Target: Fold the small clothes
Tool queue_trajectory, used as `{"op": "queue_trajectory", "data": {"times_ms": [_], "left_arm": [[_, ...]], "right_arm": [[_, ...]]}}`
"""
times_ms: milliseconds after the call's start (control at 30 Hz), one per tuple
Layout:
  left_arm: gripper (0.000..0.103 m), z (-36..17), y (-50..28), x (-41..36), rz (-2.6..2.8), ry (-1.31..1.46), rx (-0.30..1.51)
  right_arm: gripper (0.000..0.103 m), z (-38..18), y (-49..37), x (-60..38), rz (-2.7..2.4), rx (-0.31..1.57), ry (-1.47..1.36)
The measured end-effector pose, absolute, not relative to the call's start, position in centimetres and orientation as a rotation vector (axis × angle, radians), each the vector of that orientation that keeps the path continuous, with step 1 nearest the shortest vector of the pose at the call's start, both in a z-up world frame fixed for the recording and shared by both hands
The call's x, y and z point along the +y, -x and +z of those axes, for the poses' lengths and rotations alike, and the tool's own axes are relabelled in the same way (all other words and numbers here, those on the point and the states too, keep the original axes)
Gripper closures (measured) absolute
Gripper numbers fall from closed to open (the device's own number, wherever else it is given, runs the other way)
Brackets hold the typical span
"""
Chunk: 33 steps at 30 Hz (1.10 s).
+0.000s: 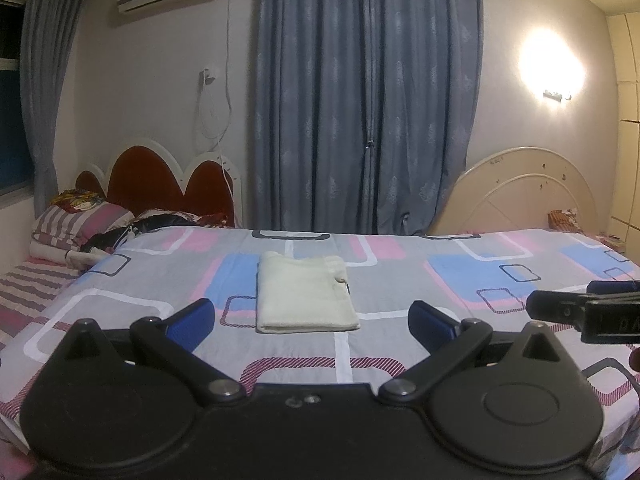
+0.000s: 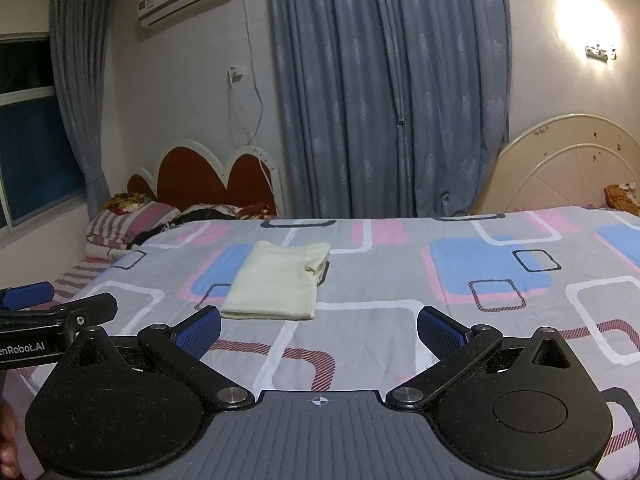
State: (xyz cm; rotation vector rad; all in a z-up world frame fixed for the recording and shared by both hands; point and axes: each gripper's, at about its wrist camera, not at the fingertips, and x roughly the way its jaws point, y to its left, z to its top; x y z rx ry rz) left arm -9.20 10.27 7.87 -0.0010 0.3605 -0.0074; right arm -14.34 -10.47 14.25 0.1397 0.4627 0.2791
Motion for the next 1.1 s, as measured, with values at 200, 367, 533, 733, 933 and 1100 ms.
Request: {"op": "queue_trajectory", "data": {"times_ms": [200, 367, 533, 733, 933, 1100], "left_arm": [[0.000, 7.75, 9.23, 10.27, -0.011, -0.004, 0.351], [0.000, 7.75, 9.23, 10.25, -0.016, -0.006, 0.347], [0.000, 7.84, 9.21, 10.24, -0.010, -0.006, 0.342], [0.000, 7.92, 8.86, 10.31, -0.008, -0.016, 0.344], [0.001, 8.00, 8.80, 10.43, -0.014, -0.025, 0.333], [0.000, 7.99, 8.83, 10.20, -0.012, -0.028, 0.334]], "right_arm": [[0.000, 14.27, 14.31, -10.52, 0.280, 0.463, -0.136], [0.000, 14.29, 14.29, -10.49, 0.281, 0.463, -0.132], [0.000, 14.20, 14.12, -10.76, 0.287, 0.463, -0.128], [0.000, 14.14, 13.88, -10.99, 0.293, 0.461, -0.125], [0.000, 13.96, 13.55, -11.03, 0.297, 0.461, -0.123], [0.000, 13.83, 13.36, -11.10, 0.303, 0.462, -0.123]]}}
